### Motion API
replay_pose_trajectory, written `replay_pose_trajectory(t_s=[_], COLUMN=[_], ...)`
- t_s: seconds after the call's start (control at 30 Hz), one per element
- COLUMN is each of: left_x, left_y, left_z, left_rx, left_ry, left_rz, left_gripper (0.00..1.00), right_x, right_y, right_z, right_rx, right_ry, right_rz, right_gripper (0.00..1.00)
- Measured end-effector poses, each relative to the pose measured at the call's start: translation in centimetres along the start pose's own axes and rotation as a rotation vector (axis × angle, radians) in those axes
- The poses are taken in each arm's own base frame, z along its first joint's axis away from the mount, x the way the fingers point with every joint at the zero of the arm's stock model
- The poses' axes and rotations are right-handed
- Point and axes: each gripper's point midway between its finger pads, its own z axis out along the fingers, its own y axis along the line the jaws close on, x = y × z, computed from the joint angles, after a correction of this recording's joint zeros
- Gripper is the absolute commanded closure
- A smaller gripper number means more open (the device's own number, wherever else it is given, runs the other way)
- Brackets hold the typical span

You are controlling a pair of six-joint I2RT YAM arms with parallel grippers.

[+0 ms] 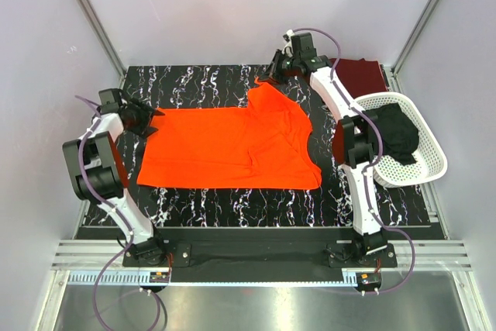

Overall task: Fold and stack the t-shirts
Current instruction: Fold the tshirt

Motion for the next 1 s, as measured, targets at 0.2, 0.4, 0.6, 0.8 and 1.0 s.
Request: replay_pose_trajectory(t_s=[0.2,0.4,0.6,0.8,1.0], left_x=[-1.5,-3.6,-8.2,-10.5,-9.2], left_y=[-1.1,-3.1,-7.9,-4.8,-0.4], left_z=[1.8,3.0,5.1,7.3,9.3], left_rx=[0.011,-0.010,-0.039,-0.195,-0.325], left_ry=[-0.018,-0.180,-0.331,-0.306,-0.167], left_rz=[-0.046,0.097,0.395,0.552,0.559], left_gripper=[0.39,0.56,0.58,0.50,0.48], right_x=[1.7,1.7,2.4,3.0,2.8], right_y=[1.6,0.8,0.0,-0.6,-0.7], right_z=[-0.8,-1.0,-0.7,-0.5,-0.5], right_rx=[0.001,0.019,0.029,0.035,0.032], right_ry=[0.032,0.041,0.060,0.078,0.073], right_rz=[-0.033,-0.040,-0.034,-0.022,-0.022], right_gripper=[1.00,1.00,1.00,1.00,1.00])
